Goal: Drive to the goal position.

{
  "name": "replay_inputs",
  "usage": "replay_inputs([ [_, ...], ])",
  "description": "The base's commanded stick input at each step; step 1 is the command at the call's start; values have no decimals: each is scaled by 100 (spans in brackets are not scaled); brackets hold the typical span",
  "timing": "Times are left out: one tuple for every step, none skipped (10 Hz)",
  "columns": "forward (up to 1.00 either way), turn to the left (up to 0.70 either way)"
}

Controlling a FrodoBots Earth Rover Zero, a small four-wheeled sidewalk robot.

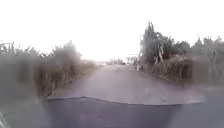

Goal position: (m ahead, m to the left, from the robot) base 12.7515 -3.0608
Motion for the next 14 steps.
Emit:
replay_inputs([
  [70,0],
  [70,0],
  [70,0],
  [70,0],
  [70,0],
  [70,0],
  [70,0],
  [70,0],
  [70,0],
  [70,0],
  [70,0],
  [70,0],
  [70,0],
  [70,0],
])
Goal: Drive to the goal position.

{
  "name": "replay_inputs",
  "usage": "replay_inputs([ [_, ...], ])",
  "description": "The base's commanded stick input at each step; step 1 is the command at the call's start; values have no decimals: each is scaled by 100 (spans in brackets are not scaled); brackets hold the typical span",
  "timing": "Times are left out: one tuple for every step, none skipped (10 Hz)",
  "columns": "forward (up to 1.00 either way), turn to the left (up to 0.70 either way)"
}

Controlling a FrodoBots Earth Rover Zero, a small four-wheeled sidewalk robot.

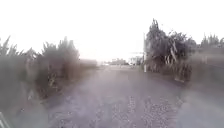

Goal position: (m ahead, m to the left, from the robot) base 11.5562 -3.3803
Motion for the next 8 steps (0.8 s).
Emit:
replay_inputs([
  [70,0],
  [70,0],
  [70,0],
  [70,0],
  [70,0],
  [70,0],
  [70,0],
  [70,0],
])
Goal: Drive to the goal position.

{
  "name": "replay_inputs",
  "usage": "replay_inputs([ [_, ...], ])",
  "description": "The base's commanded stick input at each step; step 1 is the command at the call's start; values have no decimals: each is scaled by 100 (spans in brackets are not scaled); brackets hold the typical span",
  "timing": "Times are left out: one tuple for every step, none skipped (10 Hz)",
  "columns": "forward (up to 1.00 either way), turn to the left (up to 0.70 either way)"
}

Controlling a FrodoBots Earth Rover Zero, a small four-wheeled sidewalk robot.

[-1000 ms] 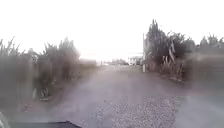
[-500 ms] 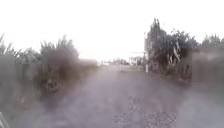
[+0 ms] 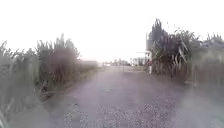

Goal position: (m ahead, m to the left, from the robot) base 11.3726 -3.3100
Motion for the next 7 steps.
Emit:
replay_inputs([
  [70,0],
  [70,0],
  [70,0],
  [70,-6],
  [70,-11],
  [70,-14],
  [70,-14],
])
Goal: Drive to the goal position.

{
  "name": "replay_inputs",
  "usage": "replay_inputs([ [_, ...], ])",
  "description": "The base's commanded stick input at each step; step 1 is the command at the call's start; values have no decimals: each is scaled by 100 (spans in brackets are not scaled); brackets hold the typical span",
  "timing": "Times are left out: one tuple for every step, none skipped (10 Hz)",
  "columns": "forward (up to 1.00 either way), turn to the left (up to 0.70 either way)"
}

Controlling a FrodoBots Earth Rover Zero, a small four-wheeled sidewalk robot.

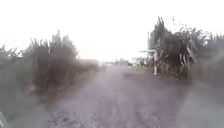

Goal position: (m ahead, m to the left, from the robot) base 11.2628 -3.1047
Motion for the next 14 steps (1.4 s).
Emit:
replay_inputs([
  [70,-14],
  [70,-14],
  [70,-14],
  [70,-12],
  [70,-6],
  [70,0],
  [70,0],
  [70,0],
  [70,0],
  [70,0],
  [70,0],
  [70,0],
  [70,0],
  [70,0],
])
